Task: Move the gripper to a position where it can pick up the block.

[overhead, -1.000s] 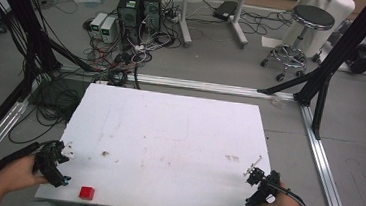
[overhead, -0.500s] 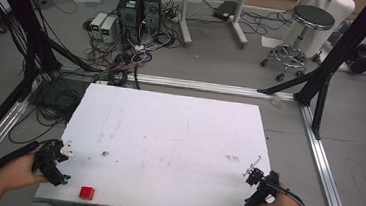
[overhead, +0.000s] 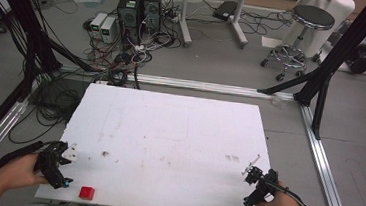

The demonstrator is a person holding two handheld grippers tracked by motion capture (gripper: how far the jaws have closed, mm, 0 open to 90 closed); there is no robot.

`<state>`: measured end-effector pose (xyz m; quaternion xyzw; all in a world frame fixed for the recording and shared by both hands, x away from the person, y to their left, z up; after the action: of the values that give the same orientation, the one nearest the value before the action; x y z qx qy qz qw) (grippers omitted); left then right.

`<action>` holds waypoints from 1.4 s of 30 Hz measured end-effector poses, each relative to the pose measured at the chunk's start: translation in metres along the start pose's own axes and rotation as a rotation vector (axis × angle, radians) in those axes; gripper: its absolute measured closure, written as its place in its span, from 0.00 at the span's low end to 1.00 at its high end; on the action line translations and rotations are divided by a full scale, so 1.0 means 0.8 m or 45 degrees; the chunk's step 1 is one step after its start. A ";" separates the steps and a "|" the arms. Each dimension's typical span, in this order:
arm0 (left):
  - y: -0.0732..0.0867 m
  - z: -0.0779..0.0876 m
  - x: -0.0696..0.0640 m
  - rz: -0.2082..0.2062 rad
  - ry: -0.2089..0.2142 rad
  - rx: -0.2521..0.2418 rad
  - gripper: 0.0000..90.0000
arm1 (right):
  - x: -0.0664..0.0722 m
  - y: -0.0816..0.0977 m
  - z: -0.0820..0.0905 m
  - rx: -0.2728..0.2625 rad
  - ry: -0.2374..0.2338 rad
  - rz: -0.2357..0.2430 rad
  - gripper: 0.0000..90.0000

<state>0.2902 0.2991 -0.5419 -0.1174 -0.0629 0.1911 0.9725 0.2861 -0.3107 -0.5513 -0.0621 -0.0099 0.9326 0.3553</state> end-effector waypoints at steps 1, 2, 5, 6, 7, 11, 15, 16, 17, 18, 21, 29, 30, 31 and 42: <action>0.000 0.000 0.000 0.000 0.000 0.000 0.10 | 0.000 0.000 0.000 0.000 0.000 0.000 0.06; -0.002 0.002 0.000 -0.015 0.000 0.000 0.10 | 0.001 -0.001 -0.001 0.001 -0.003 0.007 0.06; -0.007 0.008 -0.001 -0.055 -0.001 -0.004 0.10 | 0.001 -0.001 -0.001 0.001 -0.008 0.004 0.06; -0.009 0.010 -0.002 -0.067 -0.002 -0.006 0.10 | 0.001 -0.001 -0.001 0.000 -0.008 0.005 0.06; -0.010 0.011 -0.003 -0.082 0.002 -0.004 0.10 | 0.001 -0.001 -0.001 0.000 -0.008 0.005 0.06; -0.017 0.014 -0.011 -0.145 0.026 0.002 0.10 | 0.002 -0.002 -0.001 0.001 -0.009 0.001 0.06; -0.024 0.013 -0.022 -0.215 0.053 0.017 0.10 | 0.002 -0.003 0.001 -0.004 -0.010 0.011 0.06; -0.024 0.013 -0.022 -0.215 0.053 0.017 0.10 | 0.002 -0.003 0.001 -0.006 -0.010 0.007 0.06; -0.027 0.012 -0.027 -0.242 0.066 0.034 0.10 | 0.002 -0.003 0.001 -0.004 -0.009 0.012 0.06; -0.027 0.012 -0.027 -0.242 0.066 0.034 0.10 | 0.002 -0.003 0.001 -0.004 -0.009 0.012 0.06; -0.033 0.008 -0.036 -0.291 0.086 0.051 0.10 | 0.003 -0.003 0.000 0.003 -0.015 0.013 0.06; -0.043 0.000 -0.053 -0.368 0.111 0.070 0.10 | 0.004 -0.004 -0.002 0.004 -0.016 0.020 0.06; -0.044 -0.002 -0.055 -0.366 0.118 0.069 0.10 | 0.004 -0.004 -0.002 0.004 -0.016 0.020 0.06; -0.045 -0.003 -0.057 -0.376 0.124 0.072 0.10 | 0.004 -0.004 -0.002 0.004 -0.016 0.024 0.06; -0.051 -0.029 -0.081 -0.473 0.169 0.137 0.11 | 0.006 -0.004 -0.004 0.006 -0.031 0.030 0.06</action>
<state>0.2488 0.2324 -0.5588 -0.0639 -0.0089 0.0035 0.9979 0.2850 -0.3056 -0.5550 -0.0503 -0.0113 0.9375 0.3442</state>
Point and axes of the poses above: each handheld gripper's, and its own axes: z roughly backward along the jaws, y roughly out of its underside, x roughly to its left, the point moved 6 cm from there along -z, roughly forward along the jaws, and after that the axes turned 2 degrees about y, right-handed, at the moved point
